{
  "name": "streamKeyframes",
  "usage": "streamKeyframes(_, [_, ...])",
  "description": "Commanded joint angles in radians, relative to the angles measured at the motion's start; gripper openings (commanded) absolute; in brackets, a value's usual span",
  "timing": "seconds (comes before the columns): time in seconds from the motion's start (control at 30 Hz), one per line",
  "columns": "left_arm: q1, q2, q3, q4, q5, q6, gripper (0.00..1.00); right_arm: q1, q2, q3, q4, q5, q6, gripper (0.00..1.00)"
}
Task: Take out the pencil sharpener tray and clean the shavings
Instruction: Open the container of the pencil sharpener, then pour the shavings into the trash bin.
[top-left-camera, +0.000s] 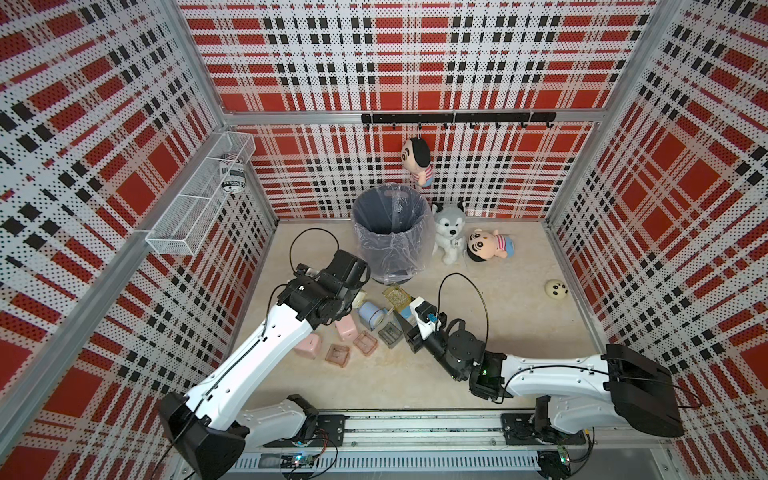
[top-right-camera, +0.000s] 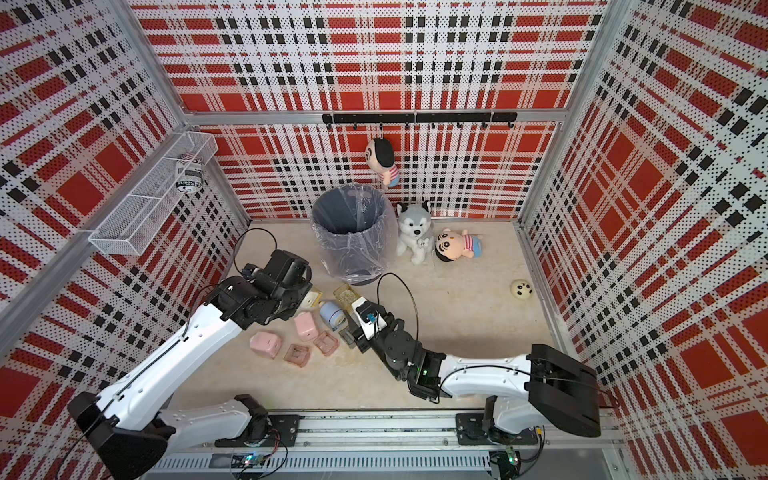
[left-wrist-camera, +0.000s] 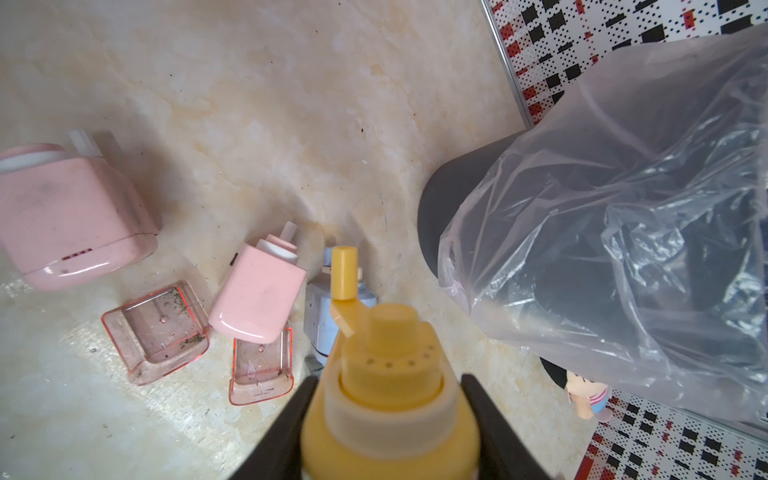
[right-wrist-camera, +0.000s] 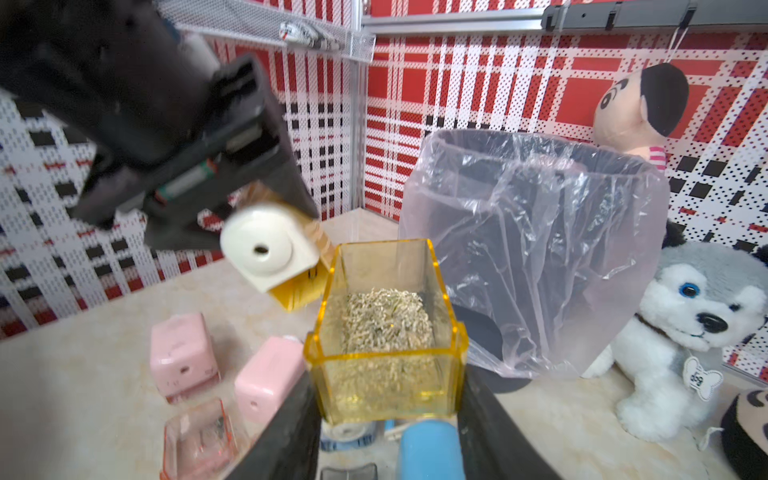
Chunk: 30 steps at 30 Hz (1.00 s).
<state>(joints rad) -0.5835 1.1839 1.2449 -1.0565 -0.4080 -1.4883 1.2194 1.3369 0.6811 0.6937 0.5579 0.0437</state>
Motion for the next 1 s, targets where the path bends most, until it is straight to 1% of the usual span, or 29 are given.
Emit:
streamKeyframes(0.0, [0.013,-0.036,-0.019,-0.012,-0.040,0.022,0.34,-0.026,-0.016,0.101,-0.152,0.014,0.145,0.43])
streamKeyframes(0.13, [0.019,-0.061,-0.037,-0.014,-0.049,0.027,0.34,-0.066,0.002,0.212,-0.252,-0.017,0.278,0.43])
streamKeyframes(0.3, [0.020,-0.101,-0.064,-0.018,-0.064,0.023,0.34,-0.138,0.023,0.336,-0.338,-0.064,0.487,0.45])
streamKeyframes(0.4, [0.020,-0.118,-0.076,-0.020,-0.068,0.022,0.34,-0.196,0.046,0.408,-0.356,-0.136,0.635,0.46])
streamKeyframes(0.53, [0.020,-0.133,-0.083,-0.020,-0.066,0.025,0.34,-0.269,0.122,0.536,-0.401,-0.230,0.799,0.46])
streamKeyframes(0.63, [0.018,-0.143,-0.089,-0.020,-0.063,0.028,0.34,-0.302,0.193,0.638,-0.442,-0.266,0.887,0.46])
streamKeyframes(0.87, [-0.004,-0.173,-0.119,-0.013,-0.060,0.024,0.34,-0.345,0.351,0.842,-0.507,-0.345,1.099,0.44])
streamKeyframes(0.97, [-0.029,-0.178,-0.134,-0.011,-0.063,0.018,0.34,-0.347,0.411,0.922,-0.563,-0.346,1.209,0.44])
